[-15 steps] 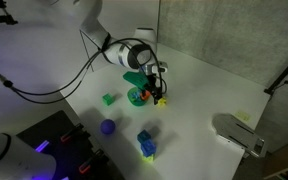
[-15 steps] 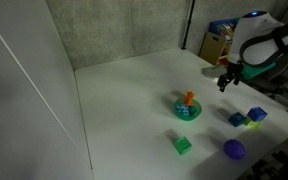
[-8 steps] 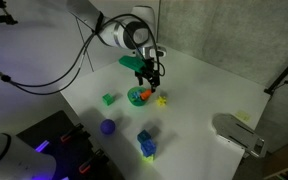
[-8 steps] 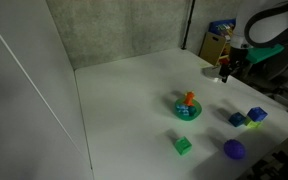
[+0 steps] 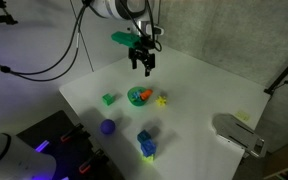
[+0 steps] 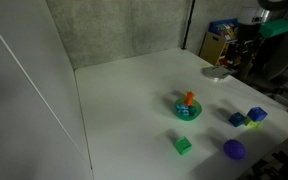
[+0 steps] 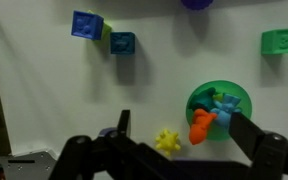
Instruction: Take the cube out of the bowl and put it on the table
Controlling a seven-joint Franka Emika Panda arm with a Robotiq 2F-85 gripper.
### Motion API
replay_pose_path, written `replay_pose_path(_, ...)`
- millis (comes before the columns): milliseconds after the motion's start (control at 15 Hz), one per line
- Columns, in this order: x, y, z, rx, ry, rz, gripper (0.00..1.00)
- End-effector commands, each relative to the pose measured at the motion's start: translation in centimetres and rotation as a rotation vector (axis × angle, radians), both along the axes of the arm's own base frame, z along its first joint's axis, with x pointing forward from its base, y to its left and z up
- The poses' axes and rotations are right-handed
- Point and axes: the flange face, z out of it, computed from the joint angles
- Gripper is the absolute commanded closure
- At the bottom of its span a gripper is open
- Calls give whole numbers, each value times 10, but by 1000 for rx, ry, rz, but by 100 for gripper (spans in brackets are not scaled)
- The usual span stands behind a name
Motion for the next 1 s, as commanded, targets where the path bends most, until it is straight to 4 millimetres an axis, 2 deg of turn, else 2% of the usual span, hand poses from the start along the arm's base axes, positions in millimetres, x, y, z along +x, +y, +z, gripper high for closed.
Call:
replay_pose_path(0,-8,15,47,70,-16,38,0)
replay_pose_path(600,-53,64,130,156,-131,154,0)
replay_pose_path(933,-66,76,146,155,-155,172,0)
